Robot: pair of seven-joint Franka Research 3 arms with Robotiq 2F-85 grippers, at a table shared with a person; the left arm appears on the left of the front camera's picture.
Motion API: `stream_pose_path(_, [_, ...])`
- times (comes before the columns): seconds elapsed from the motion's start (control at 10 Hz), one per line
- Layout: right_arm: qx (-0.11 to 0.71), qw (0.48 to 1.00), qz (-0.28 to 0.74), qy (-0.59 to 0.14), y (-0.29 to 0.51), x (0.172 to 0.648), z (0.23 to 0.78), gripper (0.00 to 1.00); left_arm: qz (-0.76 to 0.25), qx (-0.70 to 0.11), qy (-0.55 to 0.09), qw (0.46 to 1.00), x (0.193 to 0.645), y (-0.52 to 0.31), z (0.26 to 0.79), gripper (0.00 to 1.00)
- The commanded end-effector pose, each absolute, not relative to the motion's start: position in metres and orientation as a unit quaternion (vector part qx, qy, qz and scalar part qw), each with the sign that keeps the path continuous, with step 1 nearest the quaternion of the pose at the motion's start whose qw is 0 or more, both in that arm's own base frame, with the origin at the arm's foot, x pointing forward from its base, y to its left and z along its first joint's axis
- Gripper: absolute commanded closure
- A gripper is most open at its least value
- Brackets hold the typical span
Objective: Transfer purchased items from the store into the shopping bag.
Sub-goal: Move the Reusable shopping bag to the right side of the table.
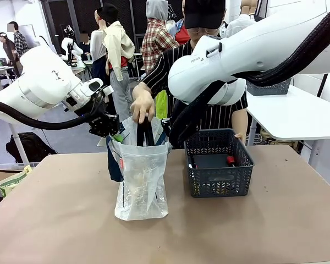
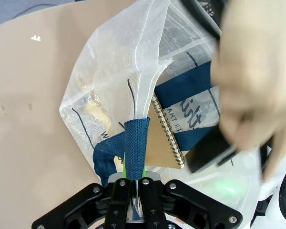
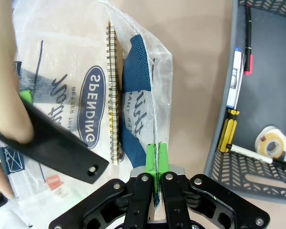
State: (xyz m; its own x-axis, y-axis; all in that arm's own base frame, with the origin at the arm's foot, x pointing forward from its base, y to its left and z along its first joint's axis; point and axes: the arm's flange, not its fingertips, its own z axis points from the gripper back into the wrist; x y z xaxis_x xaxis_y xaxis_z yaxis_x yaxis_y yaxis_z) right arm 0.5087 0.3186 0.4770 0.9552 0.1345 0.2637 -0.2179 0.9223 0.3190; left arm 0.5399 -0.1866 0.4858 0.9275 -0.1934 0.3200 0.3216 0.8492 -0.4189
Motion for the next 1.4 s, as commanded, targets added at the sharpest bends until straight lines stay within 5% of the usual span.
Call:
stream_pose_path(0.0, [0.181, 0.973, 0.087, -0.117, 0.3186, 0.5083, 0.4775, 1.00, -0.135, -0.236, -0.130, 0.954, 0.5408, -0.1865, 0.4870, 1.00])
stream_pose_path(1.3, [0.181, 0.973, 0.087, -0.117, 0.3186, 0.5083, 0.4775, 1.00, -0.135, -0.236, -0.130, 0.954, 0.5408, -0.1865, 0.4870, 1.00])
